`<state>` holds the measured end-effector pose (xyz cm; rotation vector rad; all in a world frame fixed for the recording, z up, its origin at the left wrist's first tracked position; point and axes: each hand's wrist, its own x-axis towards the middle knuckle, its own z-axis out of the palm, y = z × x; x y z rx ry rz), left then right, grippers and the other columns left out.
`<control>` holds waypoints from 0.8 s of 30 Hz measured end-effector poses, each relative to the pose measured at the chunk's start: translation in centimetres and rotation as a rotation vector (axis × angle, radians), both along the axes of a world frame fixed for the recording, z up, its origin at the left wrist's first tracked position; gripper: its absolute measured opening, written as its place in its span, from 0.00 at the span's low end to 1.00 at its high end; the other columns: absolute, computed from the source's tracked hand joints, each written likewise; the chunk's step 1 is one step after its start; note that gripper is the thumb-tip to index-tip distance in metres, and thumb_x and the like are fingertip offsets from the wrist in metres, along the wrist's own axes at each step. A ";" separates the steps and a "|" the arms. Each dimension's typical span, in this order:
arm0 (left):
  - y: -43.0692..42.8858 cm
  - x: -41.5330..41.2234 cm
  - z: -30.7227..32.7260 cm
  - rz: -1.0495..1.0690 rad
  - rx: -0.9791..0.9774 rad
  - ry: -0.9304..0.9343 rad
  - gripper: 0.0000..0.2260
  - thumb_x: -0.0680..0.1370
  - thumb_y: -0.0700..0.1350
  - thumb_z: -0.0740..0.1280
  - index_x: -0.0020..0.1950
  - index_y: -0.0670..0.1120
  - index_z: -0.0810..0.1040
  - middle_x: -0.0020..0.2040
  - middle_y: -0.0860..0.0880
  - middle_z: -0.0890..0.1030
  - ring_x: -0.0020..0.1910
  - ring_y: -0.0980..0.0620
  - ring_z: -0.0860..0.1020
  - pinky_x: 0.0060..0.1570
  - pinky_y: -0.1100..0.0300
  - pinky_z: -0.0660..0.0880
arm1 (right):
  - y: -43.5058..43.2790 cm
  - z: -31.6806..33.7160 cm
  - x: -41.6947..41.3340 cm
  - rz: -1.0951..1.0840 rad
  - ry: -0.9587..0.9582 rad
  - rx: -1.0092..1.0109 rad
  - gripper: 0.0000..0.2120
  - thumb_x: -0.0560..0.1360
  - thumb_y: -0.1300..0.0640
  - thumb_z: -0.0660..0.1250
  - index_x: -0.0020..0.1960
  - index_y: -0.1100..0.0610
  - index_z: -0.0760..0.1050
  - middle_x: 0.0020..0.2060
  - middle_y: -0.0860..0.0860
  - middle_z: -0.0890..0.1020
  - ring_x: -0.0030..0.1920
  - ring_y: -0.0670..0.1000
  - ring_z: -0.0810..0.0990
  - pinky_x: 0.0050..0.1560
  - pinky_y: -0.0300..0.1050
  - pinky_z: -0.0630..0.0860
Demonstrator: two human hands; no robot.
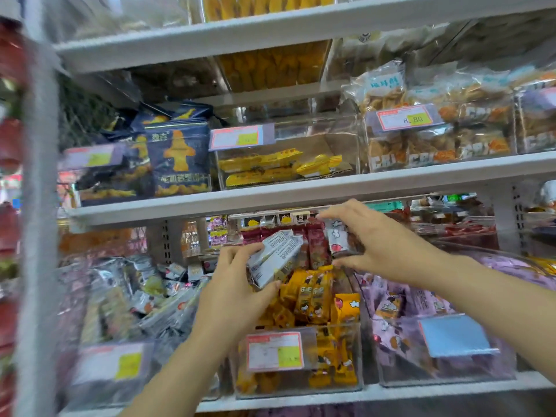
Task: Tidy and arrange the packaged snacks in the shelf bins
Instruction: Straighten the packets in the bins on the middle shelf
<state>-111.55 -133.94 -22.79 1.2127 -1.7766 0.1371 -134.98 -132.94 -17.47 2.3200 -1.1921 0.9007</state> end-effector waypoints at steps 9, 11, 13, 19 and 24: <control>3.0 9.2 0.2 0.204 -0.022 0.017 0.25 0.74 0.54 0.70 0.68 0.59 0.66 0.55 0.60 0.61 0.40 0.61 0.72 0.40 0.57 0.74 | 0.5 0.0 10.3 0.296 -0.017 -0.115 0.31 0.69 0.52 0.74 0.67 0.46 0.64 0.61 0.43 0.67 0.58 0.49 0.74 0.53 0.49 0.76; 3.0 11.1 0.1 0.254 -0.015 0.017 0.25 0.74 0.54 0.69 0.69 0.57 0.66 0.55 0.59 0.61 0.45 0.58 0.71 0.40 0.57 0.73 | 0.0 -0.2 12.5 0.341 -0.033 -0.138 0.30 0.70 0.54 0.75 0.67 0.49 0.65 0.62 0.46 0.68 0.57 0.50 0.74 0.53 0.50 0.76; 2.7 12.7 -0.1 0.297 0.001 0.011 0.25 0.74 0.55 0.69 0.69 0.57 0.65 0.57 0.57 0.63 0.46 0.57 0.70 0.36 0.59 0.70 | -0.7 -0.4 14.6 0.368 -0.059 -0.156 0.29 0.70 0.54 0.75 0.66 0.51 0.66 0.62 0.47 0.69 0.57 0.52 0.75 0.54 0.52 0.76; 0.5 14.8 -0.7 0.445 0.016 -0.078 0.23 0.74 0.59 0.66 0.67 0.60 0.66 0.62 0.56 0.66 0.49 0.53 0.74 0.45 0.58 0.71 | -4.2 -1.4 18.8 0.360 -0.164 -0.143 0.26 0.71 0.56 0.74 0.64 0.51 0.64 0.60 0.46 0.67 0.52 0.53 0.76 0.52 0.51 0.76; -2.0 14.8 -0.5 0.573 0.057 -0.268 0.22 0.76 0.65 0.60 0.69 0.62 0.63 0.66 0.57 0.64 0.64 0.55 0.70 0.73 0.46 0.50 | -7.0 -2.1 20.6 0.226 -0.284 -0.026 0.22 0.73 0.55 0.72 0.55 0.45 0.59 0.53 0.41 0.61 0.50 0.50 0.73 0.46 0.43 0.71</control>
